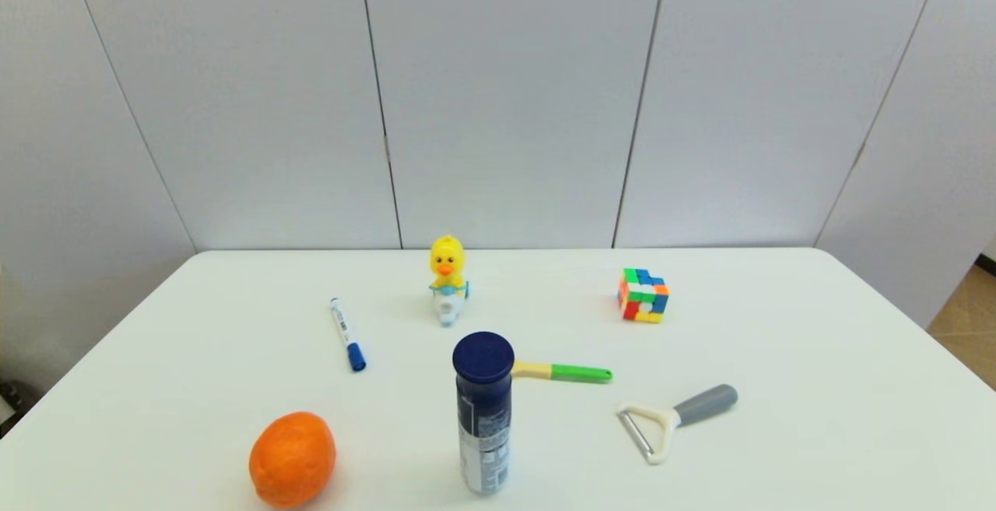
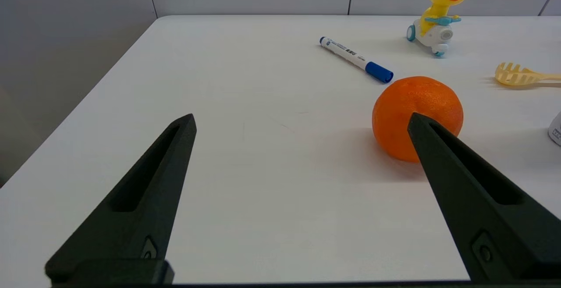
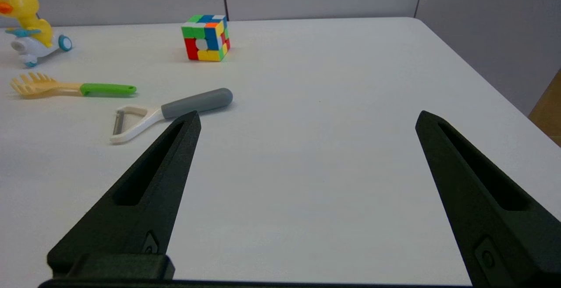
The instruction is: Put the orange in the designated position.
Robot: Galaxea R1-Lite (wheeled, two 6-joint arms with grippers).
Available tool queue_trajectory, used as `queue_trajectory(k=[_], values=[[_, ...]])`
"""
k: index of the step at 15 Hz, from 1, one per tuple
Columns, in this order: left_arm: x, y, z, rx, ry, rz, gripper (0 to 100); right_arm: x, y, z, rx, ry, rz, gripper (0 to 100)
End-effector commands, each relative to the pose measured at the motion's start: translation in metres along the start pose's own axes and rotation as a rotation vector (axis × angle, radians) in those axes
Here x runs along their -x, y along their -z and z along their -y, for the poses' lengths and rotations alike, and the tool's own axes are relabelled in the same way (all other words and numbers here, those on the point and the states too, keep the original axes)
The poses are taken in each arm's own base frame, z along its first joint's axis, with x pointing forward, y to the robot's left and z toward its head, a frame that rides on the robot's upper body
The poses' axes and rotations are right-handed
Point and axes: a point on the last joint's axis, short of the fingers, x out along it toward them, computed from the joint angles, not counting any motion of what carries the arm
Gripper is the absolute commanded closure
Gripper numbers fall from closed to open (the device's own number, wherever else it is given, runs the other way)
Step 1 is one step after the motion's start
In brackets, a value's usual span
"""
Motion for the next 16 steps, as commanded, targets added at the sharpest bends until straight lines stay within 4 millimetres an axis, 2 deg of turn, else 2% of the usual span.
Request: queue_trajectory(k=[1, 16], values=[[-0.0001, 0.0, 0.0, 0.0, 0.0, -0.001, 0, -0.0001, -0.0001, 0.0, 0.0, 0.0, -0.001, 0], [-0.0001, 0.0001, 0.0, -0.001, 0.0, -0.003, 0, -0.0002, 0.0004, 0.0, 0.0, 0.0, -0.003, 0]])
